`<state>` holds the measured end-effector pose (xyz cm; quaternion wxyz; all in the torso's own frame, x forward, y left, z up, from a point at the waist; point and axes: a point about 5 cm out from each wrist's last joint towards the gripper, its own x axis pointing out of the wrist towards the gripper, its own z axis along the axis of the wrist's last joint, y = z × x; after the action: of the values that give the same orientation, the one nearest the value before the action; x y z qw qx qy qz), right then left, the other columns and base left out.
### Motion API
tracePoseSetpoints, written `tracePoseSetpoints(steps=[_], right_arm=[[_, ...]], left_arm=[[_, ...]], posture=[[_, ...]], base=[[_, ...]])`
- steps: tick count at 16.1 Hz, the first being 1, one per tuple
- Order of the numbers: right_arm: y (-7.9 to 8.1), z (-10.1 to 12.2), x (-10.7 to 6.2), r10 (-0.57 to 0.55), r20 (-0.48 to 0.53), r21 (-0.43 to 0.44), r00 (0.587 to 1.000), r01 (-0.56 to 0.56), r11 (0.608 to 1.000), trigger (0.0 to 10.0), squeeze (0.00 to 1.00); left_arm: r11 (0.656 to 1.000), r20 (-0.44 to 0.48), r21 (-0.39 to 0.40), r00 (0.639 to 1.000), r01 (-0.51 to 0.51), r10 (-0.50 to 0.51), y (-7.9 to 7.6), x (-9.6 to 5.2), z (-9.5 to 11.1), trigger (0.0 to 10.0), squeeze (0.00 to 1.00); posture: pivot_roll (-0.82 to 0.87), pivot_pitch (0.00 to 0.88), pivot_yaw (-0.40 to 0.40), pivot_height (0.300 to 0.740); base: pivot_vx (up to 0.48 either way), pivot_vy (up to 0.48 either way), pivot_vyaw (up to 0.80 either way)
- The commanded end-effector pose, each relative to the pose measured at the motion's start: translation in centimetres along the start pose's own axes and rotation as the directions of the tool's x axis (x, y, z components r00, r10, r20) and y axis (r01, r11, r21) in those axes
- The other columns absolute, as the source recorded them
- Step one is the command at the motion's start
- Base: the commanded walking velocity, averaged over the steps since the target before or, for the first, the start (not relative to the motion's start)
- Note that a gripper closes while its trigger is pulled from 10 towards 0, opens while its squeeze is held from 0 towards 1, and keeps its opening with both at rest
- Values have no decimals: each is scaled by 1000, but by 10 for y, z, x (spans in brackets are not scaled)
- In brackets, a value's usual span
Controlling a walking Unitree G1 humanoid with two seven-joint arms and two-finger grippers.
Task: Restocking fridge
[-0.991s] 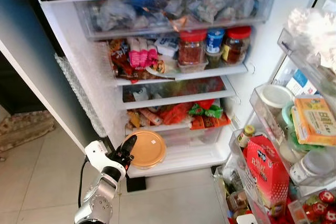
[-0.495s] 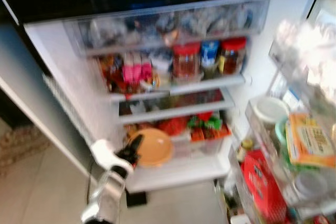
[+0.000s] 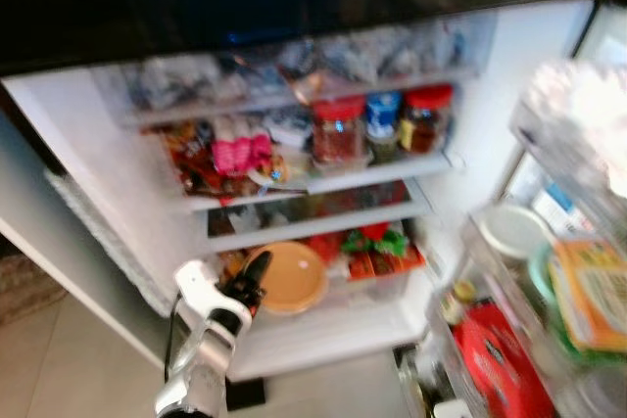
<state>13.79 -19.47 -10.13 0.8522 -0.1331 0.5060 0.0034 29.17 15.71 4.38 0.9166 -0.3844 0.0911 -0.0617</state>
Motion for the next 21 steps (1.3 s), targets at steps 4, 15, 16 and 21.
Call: tracePoseSetpoints(steps=[4, 15, 16, 21], right_arm=[[0, -5, -1, 10, -12, 5, 1000, -10, 1000, 10000, 0], [-3, 1, 0, 17, 12, 15, 1000, -17, 1000, 10000, 0], [-2, 2, 0, 18, 10, 6, 1000, -18, 1000, 10000, 0], [1, 1, 0, 22, 2, 16, 1000, -22, 1000, 10000, 0]], left_arm=[[999, 34, 6, 999, -36, 36, 11, -5, 11, 10000, 0], [999, 3, -6, 999, -39, 39, 11, -5, 4, 10000, 0], [999, 6, -4, 999, -39, 39, 10, -5, 4, 10000, 0], [999, 7, -10, 999, -32, 32, 8, -3, 3, 10000, 0]], posture=[[-3, 57, 8, 740], [-4, 60, 7, 740], [-4, 60, 7, 740], [-7, 50, 7, 687]], base=[[262, 0, 0], [116, 0, 0], [0, 0, 0], [0, 0, 0]])
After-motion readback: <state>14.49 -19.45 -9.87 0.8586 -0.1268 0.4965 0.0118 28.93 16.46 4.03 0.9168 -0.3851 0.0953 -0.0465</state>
